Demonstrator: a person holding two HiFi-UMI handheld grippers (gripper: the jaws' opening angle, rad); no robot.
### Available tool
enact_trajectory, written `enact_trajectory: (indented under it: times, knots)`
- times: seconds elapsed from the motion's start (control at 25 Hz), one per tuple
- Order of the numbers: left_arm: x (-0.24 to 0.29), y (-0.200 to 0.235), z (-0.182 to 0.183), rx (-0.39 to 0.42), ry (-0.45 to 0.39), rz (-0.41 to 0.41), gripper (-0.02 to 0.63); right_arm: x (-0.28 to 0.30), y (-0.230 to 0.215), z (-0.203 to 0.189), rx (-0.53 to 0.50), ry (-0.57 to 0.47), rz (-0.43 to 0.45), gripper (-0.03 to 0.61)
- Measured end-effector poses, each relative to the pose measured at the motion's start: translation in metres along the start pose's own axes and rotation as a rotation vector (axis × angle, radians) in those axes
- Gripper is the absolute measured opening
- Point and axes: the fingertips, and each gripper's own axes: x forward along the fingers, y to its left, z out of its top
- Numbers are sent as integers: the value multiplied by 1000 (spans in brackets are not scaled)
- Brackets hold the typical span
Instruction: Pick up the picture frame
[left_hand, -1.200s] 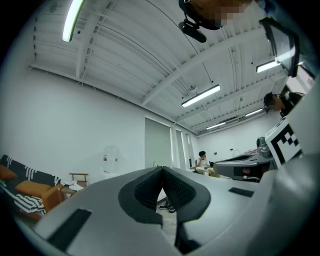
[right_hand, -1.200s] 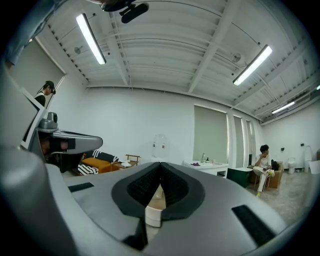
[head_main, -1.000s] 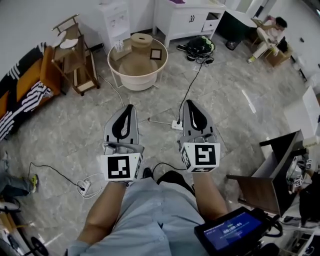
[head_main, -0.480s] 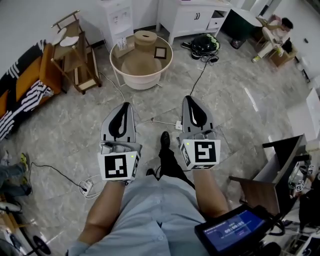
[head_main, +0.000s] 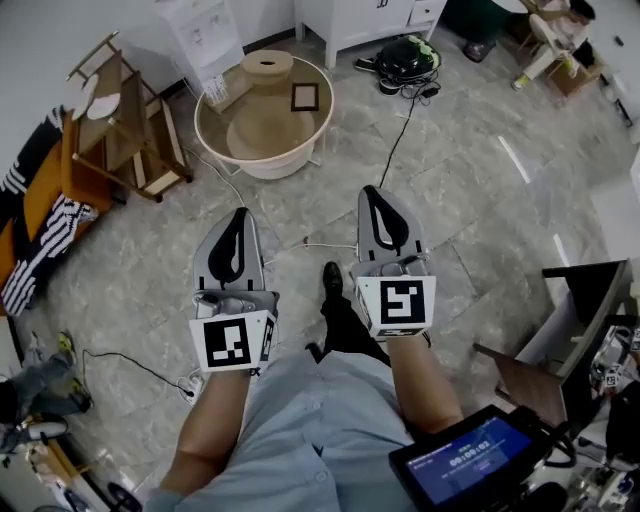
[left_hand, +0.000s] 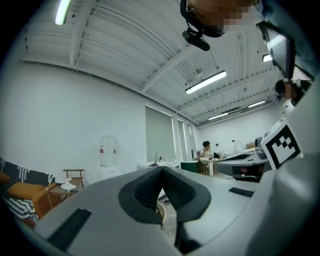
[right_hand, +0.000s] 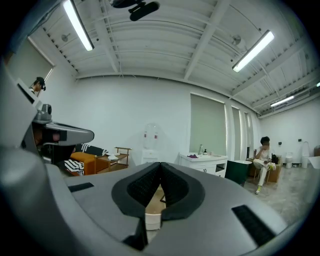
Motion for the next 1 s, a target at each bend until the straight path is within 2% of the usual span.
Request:
enact_trajectory:
  times: [0.24,0.48,0.64,0.84,1.0]
  knots:
    - [122,-13,-1,38,27,-23,11,85,-81,-12,42,35,-30,14]
    - [195,-2,35,73,-17,-1,11,146,-123,19,33,-13,-22,14]
    - [213,12,40,80,-25,25,11,179,-125,26,7,-24,8,14]
    - [231,53,22,54,-15,76,11,226,-106,28,-20,-26,51,14]
    - [264,83,7,24,-6,81,11,273,-101,24,-27,-4,57,14]
